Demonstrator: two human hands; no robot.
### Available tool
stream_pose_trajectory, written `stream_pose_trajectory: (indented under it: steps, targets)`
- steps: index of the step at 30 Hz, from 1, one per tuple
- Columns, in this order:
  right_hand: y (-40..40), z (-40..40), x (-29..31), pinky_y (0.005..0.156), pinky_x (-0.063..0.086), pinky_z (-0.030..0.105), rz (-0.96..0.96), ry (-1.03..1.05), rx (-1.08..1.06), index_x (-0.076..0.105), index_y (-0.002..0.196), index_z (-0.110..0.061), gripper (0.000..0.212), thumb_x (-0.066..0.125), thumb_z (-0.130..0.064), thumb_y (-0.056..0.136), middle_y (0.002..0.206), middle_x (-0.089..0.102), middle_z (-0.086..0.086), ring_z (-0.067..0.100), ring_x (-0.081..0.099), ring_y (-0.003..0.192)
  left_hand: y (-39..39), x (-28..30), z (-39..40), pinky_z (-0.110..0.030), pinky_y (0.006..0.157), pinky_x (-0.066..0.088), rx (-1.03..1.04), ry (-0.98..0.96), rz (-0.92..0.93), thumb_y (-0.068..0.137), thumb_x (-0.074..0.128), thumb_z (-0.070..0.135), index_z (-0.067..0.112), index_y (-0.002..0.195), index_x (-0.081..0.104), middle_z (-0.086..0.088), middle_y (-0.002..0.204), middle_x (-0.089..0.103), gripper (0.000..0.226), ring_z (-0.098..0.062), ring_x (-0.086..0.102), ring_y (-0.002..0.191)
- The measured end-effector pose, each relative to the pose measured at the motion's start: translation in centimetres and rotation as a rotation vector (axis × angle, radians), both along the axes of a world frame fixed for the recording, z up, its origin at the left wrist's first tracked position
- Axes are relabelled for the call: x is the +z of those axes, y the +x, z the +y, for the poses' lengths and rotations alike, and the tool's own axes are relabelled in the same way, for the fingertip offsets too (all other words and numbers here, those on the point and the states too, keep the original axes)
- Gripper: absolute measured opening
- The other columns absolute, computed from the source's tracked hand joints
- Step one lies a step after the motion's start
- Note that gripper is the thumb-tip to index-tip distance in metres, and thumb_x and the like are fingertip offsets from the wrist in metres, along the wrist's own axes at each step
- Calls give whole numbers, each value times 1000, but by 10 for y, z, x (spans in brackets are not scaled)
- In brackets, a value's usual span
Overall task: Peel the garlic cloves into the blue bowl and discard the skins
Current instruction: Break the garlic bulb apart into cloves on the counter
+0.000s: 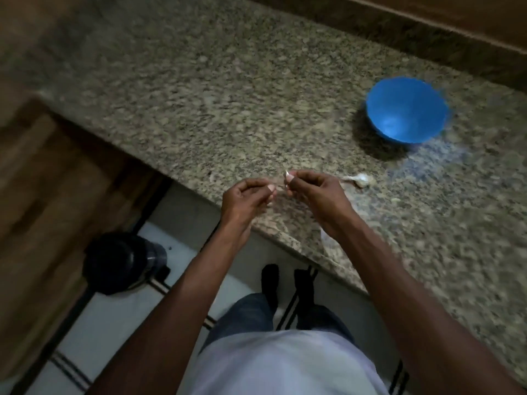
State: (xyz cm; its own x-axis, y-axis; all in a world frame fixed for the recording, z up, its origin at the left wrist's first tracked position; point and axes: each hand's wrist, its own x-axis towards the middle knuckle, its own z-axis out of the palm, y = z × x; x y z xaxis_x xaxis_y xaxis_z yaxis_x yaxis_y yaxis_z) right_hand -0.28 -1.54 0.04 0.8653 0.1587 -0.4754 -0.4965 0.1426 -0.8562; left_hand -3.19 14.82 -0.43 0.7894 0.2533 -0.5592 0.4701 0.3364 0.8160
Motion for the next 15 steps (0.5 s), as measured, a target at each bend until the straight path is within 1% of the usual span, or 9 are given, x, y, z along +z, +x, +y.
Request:
stream_pose_trajectory:
  steps: [2, 3, 4, 6, 8, 9, 12, 15]
  targets:
    - [7, 36, 0, 79, 58, 26, -22, 21, 131, 75, 108, 7, 22, 72, -13, 98, 92, 74, 19, 20, 69, 83, -13, 0, 27, -27, 83, 59, 114, 8, -12, 89, 73, -4, 1, 107, 73, -20, 103, 77, 18, -21, 73, 90]
    - [8, 58, 1, 78, 58, 25, -32, 38, 193, 73, 109, 11, 23, 70, -10, 99, 92, 74, 19, 20, 70, 82, -21, 1, 43, -25, 84, 59, 170, 16, -22, 91, 72, -3, 0, 110, 74, -20, 106, 76, 19, -20, 73, 92]
    - [8, 80, 2, 76, 58, 24, -35, 59, 245, 71, 109, 14, 22, 67, -6, 100, 91, 74, 17, 18, 71, 80, -30, 1, 60, -23, 84, 58, 222, 25, -31, 92, 70, -3, 0, 109, 75, -17, 106, 77, 18, -18, 73, 93]
    - [4, 126, 2, 71, 58, 21, -22, 90, 330, 68, 108, 15, 16, 62, 2, 101, 84, 75, 12, 14, 72, 72, -48, 2, 96, -20, 82, 57, 331, 40, -33, 93, 69, -2, 6, 102, 77, -7, 97, 80, 14, -14, 75, 92]
    - [-4, 172, 0, 68, 58, 19, -19, 75, 416, 69, 106, 10, 12, 61, 5, 100, 79, 75, 8, 11, 72, 69, -68, 0, 134, -18, 80, 57, 456, 37, -26, 94, 68, -3, 7, 98, 77, -2, 89, 80, 14, -12, 75, 87]
    - [-9, 196, -4, 69, 58, 19, -21, 62, 463, 70, 105, 6, 10, 61, 5, 100, 80, 76, 8, 11, 73, 71, -79, -1, 154, -17, 78, 58, 525, 34, -20, 94, 67, -4, 5, 100, 76, -3, 87, 79, 14, -11, 75, 84]
    - [-26, 269, -14, 72, 58, 22, -28, 39, 581, 74, 101, 0, 8, 66, 1, 99, 84, 78, 9, 14, 74, 76, -115, -11, 215, -16, 76, 59, 690, 50, 8, 96, 64, -7, -4, 111, 71, -8, 93, 75, 18, -8, 75, 77]
    - [-47, 336, -25, 77, 60, 26, -23, 36, 662, 75, 100, -3, 8, 67, -1, 98, 91, 77, 14, 18, 73, 81, -151, -25, 276, -20, 83, 60, 790, 58, 25, 96, 64, -5, -5, 113, 71, -8, 95, 76, 18, -16, 75, 85]
